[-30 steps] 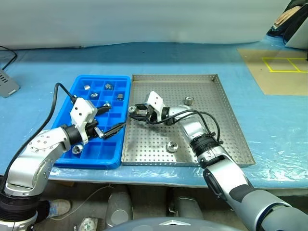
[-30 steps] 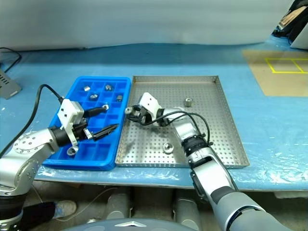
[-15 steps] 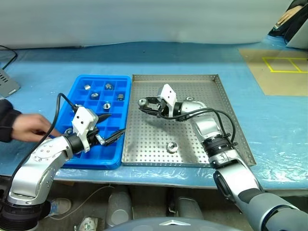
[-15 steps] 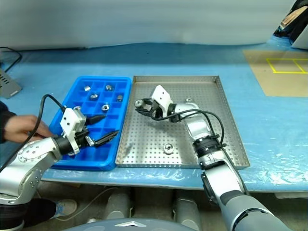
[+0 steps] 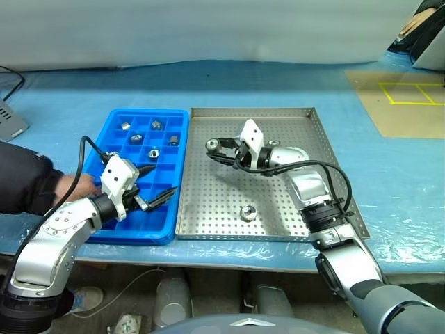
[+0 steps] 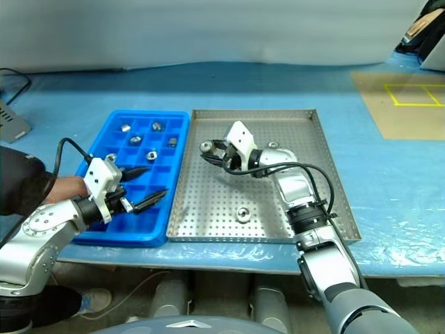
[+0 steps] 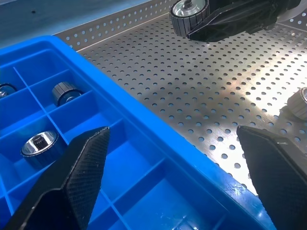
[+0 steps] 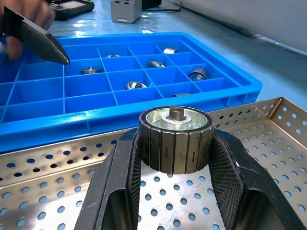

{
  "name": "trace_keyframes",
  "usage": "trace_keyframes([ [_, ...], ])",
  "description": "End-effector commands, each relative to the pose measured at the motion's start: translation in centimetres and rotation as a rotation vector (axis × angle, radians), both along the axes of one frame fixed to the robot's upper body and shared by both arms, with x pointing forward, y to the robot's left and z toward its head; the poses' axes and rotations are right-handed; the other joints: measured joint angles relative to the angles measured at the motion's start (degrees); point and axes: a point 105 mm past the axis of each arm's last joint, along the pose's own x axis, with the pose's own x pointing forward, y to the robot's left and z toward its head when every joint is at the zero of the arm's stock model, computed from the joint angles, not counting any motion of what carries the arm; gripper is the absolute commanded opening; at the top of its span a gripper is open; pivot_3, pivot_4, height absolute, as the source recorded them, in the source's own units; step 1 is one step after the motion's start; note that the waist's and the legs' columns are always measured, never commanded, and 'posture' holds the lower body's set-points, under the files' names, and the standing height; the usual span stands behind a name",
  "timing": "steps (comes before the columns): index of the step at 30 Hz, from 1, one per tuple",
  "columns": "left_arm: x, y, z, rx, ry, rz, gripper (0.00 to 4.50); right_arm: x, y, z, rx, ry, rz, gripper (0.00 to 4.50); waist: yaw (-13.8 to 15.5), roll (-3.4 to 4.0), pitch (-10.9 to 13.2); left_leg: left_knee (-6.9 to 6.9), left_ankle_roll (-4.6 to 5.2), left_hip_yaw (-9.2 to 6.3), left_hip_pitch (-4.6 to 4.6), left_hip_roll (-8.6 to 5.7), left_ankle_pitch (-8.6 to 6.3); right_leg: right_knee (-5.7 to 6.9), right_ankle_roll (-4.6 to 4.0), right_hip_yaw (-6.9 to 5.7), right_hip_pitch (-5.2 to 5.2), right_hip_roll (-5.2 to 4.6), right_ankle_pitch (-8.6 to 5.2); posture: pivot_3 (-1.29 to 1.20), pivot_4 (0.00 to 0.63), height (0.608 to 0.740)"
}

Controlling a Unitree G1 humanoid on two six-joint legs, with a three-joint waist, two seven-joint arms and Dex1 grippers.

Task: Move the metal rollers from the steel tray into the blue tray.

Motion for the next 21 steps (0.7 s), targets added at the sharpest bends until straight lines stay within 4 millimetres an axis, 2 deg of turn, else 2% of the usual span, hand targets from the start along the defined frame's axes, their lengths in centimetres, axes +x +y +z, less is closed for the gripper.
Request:
trace_keyframes([
  [1,-0.2,0.1,1.1,0.009,-0.043,-0.003,4.49,-0.3,0.2,1.7,0.036,-0.059,0.014,1.63,0.01,0.00,0.00,0.00,0.00,0.00,0.00,0.00,0.00,0.00,0.00,0.00,0.00,0.00,0.00,0.15,0.150,0.740],
  [7,-0.3,0.0,1.2,-0.001,-0.040,-0.019,4.49,-0.1,0.1,1.6,0.034,-0.058,0.007,1.63,0.01,0.00,0.00,0.01,0.00,0.00,0.00,0.00,0.00,0.00,0.00,0.00,0.01,0.00,0.00,0.15,0.150,0.740],
  [17,-0.6,0.8,1.0,0.030,-0.028,0.004,4.49,0.8,-0.6,2.9,0.043,-0.094,-0.023,1.63,0.01,0.00,0.00,0.01,0.00,0.01,0.01,0.00,0.00,0.00,0.00,0.00,0.01,0.00,0.00,0.16,0.150,0.740],
  [21,-0.8,0.3,1.7,0.032,-0.036,-0.008,4.49,1.0,-0.6,3.1,0.037,-0.105,-0.018,1.63,0.00,0.00,0.00,0.02,0.00,0.01,0.01,0.00,0.00,0.02,0.00,0.00,0.02,0.00,0.00,0.16,0.150,0.740],
])
